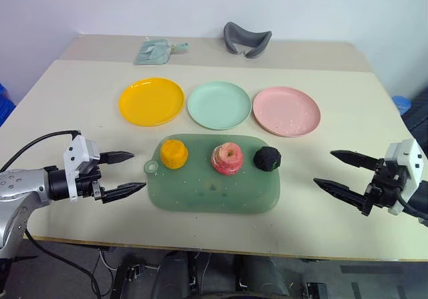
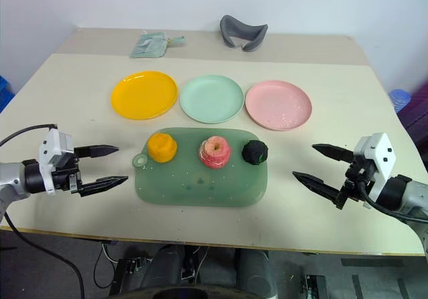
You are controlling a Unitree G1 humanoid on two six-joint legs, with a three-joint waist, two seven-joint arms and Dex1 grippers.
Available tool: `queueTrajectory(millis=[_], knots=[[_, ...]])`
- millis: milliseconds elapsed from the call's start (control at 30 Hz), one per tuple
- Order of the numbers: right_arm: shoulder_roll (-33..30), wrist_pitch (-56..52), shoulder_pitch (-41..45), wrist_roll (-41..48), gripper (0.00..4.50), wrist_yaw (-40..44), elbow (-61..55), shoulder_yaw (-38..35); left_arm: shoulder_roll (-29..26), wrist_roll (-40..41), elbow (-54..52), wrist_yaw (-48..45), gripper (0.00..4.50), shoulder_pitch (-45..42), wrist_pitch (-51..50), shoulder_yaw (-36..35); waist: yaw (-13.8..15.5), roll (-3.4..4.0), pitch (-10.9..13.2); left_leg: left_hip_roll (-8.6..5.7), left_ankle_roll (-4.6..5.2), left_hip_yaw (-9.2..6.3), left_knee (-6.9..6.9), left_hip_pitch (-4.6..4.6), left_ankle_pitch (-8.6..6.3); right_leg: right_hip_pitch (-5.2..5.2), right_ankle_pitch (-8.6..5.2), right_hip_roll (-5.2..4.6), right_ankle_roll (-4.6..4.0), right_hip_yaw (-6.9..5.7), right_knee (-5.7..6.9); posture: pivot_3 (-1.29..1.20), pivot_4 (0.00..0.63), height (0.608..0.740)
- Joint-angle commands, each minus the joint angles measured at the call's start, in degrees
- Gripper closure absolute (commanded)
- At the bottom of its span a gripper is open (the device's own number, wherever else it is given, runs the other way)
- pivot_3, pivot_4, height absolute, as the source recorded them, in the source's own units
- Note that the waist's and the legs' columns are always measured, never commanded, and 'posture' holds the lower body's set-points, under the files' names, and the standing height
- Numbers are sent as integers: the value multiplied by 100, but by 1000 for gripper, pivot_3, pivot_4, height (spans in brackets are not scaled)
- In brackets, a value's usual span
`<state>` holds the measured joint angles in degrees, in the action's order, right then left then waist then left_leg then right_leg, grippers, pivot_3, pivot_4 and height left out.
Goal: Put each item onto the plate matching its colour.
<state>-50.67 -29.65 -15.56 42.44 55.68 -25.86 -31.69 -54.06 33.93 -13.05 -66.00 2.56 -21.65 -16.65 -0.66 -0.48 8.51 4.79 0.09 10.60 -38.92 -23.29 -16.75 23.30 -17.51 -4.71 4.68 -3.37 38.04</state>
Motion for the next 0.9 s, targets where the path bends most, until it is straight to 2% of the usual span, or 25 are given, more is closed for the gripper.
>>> queueTrajectory(millis=[33, 633, 800, 900], knots=[[-105, 4, -2, 25, 31, 109, -151, -205, -19, 66, -247, 34, 0, -23, -68, -147, -1, 0, 0, 0, 0, 0, 0, 0, 0, 0, 0, 0, 0, 0, 0, 0, 150, 740], [15, 258, 123, -262, 31, 214, -138, -38, 190, 106, -463, 406, 0, -346, -252, -32, 5, 0, 0, -2, 0, 0, -2, 0, 0, -1, 0, 1, 0, 1, 0, 0, 150, 740], [157, 418, 458, -298, 31, 88, -230, 289, 362, 90, -412, 884, 0, -663, -635, 77, 6, -1, 0, -1, 0, 0, -3, 0, 0, -1, 0, 3, 1, 1, 1, 0, 150, 740], [207, 454, 823, -325, 31, 58, -275, 676, 507, -296, -421, 1024, 0, -792, -279, 295, 4, -1, 0, -9, 1, 2, -2, 0, -1, 1, 1, 1, 1, 7, 0, 0, 150, 740]])
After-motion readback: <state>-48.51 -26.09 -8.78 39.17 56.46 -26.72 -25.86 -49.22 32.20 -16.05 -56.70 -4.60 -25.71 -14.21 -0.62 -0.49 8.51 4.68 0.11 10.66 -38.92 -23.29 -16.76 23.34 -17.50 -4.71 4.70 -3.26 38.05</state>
